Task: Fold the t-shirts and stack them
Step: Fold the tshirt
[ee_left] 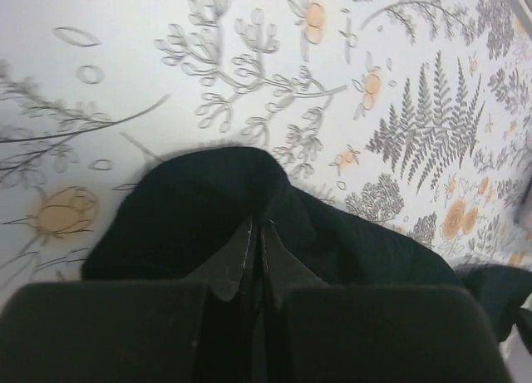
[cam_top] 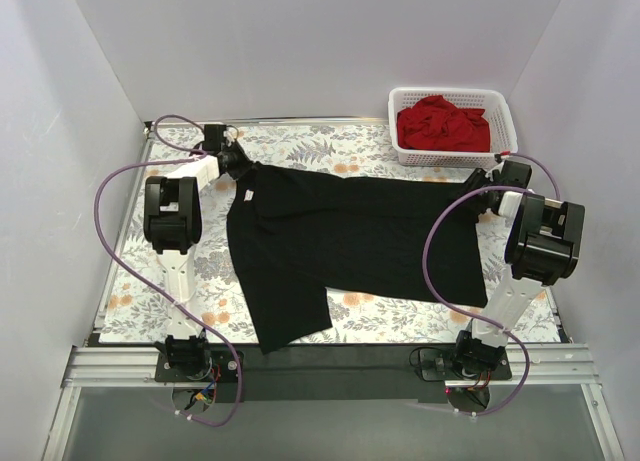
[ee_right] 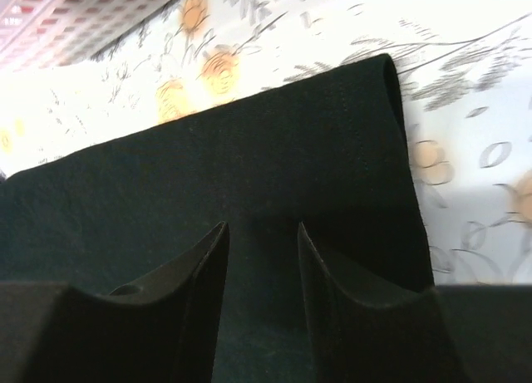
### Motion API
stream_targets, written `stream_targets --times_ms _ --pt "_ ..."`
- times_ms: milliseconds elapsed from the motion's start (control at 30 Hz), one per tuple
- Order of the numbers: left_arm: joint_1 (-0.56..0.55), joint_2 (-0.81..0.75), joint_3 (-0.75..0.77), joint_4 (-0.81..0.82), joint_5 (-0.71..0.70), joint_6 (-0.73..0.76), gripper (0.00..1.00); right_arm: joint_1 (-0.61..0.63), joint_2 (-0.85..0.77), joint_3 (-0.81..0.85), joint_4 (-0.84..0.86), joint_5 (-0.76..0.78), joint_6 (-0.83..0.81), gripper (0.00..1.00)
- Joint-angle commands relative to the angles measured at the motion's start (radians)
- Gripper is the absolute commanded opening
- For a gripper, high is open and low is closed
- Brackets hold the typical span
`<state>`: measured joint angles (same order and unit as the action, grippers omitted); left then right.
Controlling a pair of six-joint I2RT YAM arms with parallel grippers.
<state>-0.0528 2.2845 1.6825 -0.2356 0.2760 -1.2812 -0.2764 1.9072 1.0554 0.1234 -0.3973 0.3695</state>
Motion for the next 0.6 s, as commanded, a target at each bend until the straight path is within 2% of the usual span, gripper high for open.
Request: stream_targets --times_ms 0,333,500,567 --pt "0.086 -0.057 -0.055 0.048 -0.037 -0.073 0.0 -0.044 0.027 -0.003 0.021 0.046 0.002 0.4" --pt "0.139 -0.074 -0.101 0.099 -0.014 -0.139 0.0 -0.063 0.032 0.017 0.021 0.026 0.019 0.4" --pt "0.139 -0.071 -0.075 0.12 0.063 -0.135 0.16 -0.057 -0.002 0.04 0.01 0.0 0.003 0.4" --pt "0.137 -0.089 -0.073 0.121 0.08 -0.129 0.27 -0.044 -0.033 0.052 -0.002 -0.003 -0.009 0.4"
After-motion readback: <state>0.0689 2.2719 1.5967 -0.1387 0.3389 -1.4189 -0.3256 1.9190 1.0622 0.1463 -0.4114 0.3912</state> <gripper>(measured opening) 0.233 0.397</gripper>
